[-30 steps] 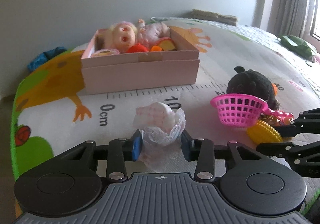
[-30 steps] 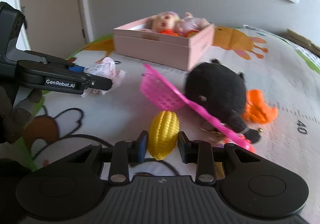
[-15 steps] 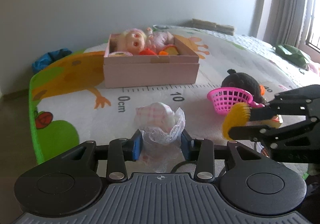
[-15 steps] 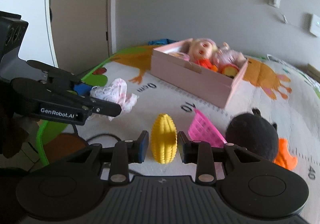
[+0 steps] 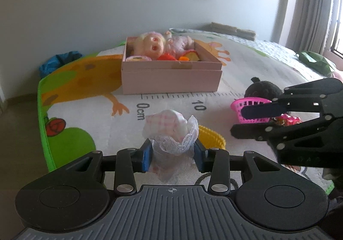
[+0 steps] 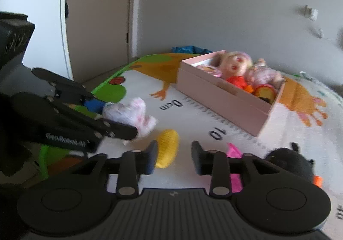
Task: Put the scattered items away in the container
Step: 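Grasp the white lace cloth with the left gripper while the right grasps the yellow corn, then lower the lace cloth and corn into the pink box and open both grippers, then move the left gripper to the pink scoop net while the right approaches the Hello Kitty toy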
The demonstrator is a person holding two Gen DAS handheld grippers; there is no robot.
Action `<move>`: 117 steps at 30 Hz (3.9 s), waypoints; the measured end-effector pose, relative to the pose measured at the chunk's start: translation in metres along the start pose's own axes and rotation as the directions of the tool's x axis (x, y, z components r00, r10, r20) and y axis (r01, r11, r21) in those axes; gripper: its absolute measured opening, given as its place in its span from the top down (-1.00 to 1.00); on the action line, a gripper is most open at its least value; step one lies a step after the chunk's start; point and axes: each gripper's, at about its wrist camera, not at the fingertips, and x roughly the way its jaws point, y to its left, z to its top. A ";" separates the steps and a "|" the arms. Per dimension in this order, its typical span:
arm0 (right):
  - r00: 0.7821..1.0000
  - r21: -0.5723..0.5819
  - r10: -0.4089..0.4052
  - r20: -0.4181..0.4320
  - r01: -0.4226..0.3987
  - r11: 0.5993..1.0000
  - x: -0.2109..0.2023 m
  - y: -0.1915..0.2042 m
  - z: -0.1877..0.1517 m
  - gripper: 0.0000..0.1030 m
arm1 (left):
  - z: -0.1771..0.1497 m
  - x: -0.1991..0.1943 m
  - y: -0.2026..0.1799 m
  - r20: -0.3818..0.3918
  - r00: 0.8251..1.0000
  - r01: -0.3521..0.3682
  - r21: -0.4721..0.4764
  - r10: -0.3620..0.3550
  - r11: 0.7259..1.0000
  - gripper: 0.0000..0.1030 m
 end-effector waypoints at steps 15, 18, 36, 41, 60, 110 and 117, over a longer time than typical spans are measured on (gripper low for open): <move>0.998 0.014 0.038 -0.052 -0.037 0.999 0.046 0.003 -0.004 0.42 | -0.012 0.006 0.022 -0.052 0.997 -0.064 -0.035 0.062 0.997 -0.08; 0.999 0.013 0.029 -0.039 -0.029 1.000 0.039 0.002 -0.005 0.42 | -0.011 0.009 0.022 -0.057 0.997 -0.061 -0.032 0.060 0.998 -0.08; 0.996 0.004 -0.039 0.075 0.039 0.999 -0.009 -0.029 0.023 0.42 | 0.026 0.014 0.002 0.008 1.000 0.007 0.072 -0.007 0.997 0.18; 0.981 0.008 -0.125 0.146 0.125 0.992 -0.003 -0.057 0.052 0.42 | 0.066 0.020 -0.003 0.101 0.995 0.005 0.134 -0.018 0.991 0.18; 0.966 0.131 -0.206 0.155 0.186 0.974 0.036 -0.142 0.073 0.07 | 0.147 0.126 0.012 0.151 0.988 -0.051 0.101 0.035 0.994 -0.36; 0.934 0.346 -0.349 -0.074 0.352 0.869 -0.046 -0.172 -0.079 -0.61 | 0.043 0.064 -0.096 -0.097 0.974 0.221 0.228 -0.204 0.948 -0.89; 0.941 0.297 -0.330 -0.075 0.337 0.893 -0.029 -0.172 -0.071 -0.47 | 0.037 0.061 -0.089 -0.124 0.972 0.223 0.211 -0.200 0.952 -0.89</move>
